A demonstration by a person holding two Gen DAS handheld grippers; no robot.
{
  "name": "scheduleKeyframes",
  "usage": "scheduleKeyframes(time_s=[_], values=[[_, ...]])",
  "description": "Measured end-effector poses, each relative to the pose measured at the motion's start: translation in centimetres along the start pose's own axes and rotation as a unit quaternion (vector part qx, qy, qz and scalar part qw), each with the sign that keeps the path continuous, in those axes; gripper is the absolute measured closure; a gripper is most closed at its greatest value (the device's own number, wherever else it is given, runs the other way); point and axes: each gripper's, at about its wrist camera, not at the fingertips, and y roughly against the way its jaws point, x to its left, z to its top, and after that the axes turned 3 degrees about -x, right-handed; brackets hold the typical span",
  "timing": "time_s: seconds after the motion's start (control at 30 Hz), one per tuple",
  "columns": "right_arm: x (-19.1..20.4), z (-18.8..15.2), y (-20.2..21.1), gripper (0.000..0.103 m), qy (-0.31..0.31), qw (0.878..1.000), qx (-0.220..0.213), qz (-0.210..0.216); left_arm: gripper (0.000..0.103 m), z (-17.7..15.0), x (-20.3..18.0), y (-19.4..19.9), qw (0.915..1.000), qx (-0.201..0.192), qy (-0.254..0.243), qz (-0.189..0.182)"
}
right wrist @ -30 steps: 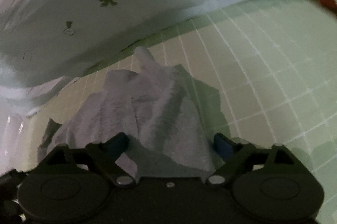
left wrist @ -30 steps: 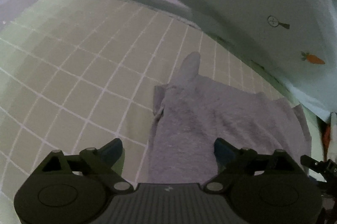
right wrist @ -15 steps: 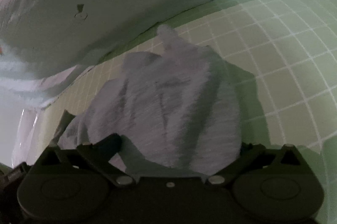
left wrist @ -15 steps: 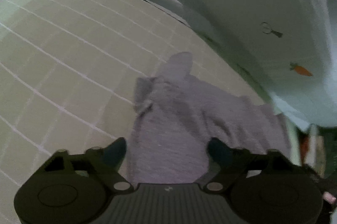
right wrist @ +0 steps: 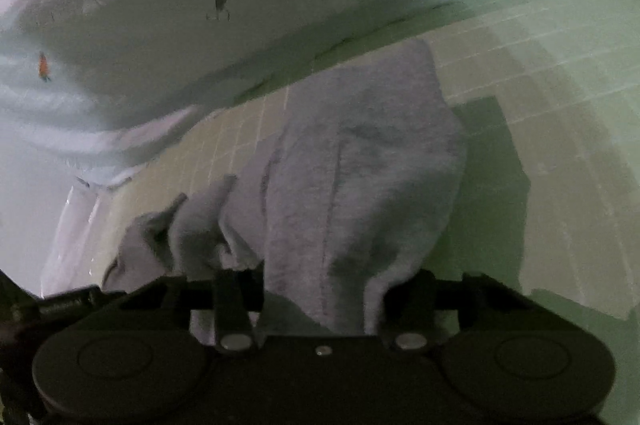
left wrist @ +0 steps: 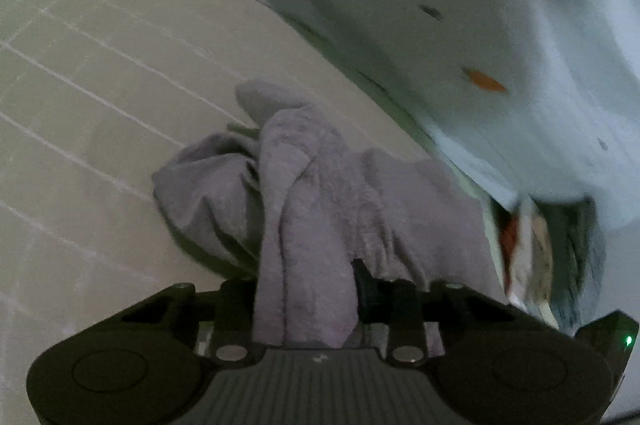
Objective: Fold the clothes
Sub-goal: 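Lift the folded hoodie with both grippers and place it on the clothes stack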
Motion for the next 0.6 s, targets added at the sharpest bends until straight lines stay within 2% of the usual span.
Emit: scheduleKeyframes(time_s=[0.2,0.33,0.47,0.6], values=[[-3.6,-2.1,8.0,0.061,-0.062,0.997,-0.051,-0.015,0.071,-3.3,-6.5,-1.2,0.9967,0.037,-0.053,-0.048],[-7.2,-1.9,14.1,0.063,-0.088,0.99,-0.103,-0.021,0.071,-5.1,-12.4,-2.5,0.9918,0.042,-0.067,-0.101],[-10.6,0.0,21.1,0.063,-0.091,0.981,-0.172,-0.026,0.071,-6.0,-20.6,-4.0,0.9791,0.033,-0.1,-0.174],[-13.8,3.8,28.6,0.063,-0.06,0.968,-0.243,-0.034,0.071,-6.4,-29.5,-6.0,0.9598,0.018,-0.13,-0.248]])
